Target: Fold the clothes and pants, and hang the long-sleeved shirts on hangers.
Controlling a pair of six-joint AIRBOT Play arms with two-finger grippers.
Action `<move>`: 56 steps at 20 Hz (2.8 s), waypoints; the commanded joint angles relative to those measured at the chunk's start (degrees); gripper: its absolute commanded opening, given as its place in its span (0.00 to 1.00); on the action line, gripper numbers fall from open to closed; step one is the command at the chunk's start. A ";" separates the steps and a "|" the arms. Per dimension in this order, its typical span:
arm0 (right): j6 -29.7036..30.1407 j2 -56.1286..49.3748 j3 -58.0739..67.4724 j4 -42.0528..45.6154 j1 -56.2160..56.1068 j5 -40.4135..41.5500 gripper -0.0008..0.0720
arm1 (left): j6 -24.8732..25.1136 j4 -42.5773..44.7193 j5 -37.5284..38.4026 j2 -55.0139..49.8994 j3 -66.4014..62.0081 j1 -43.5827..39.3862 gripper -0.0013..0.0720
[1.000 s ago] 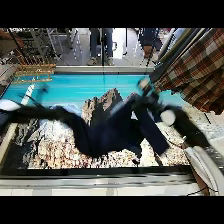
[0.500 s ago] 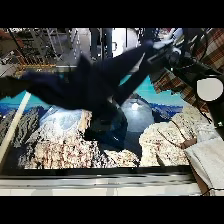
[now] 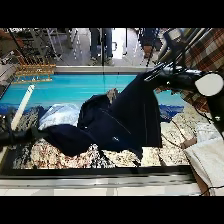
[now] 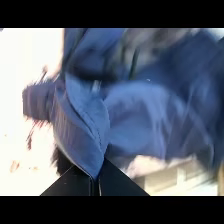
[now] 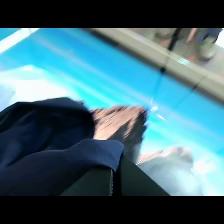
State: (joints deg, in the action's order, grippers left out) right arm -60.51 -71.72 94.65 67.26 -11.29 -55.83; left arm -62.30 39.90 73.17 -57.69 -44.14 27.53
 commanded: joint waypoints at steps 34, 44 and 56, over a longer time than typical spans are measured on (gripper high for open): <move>-10.05 4.59 -52.68 -0.55 36.79 -29.90 0.79 | -2.62 24.33 13.38 -54.84 -64.46 -37.33 0.95; -5.81 -3.91 -52.68 0.92 36.76 -28.52 0.79 | 7.56 16.96 12.48 -60.00 -65.09 -37.81 0.94; -1.42 -15.02 -52.65 -6.01 30.01 -23.67 0.06 | 9.44 13.14 18.60 -62.40 -65.05 -39.60 0.08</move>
State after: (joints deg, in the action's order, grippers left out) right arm -62.43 -84.64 42.00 63.51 20.16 -83.11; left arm -53.32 53.95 90.52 -119.85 -109.14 -11.60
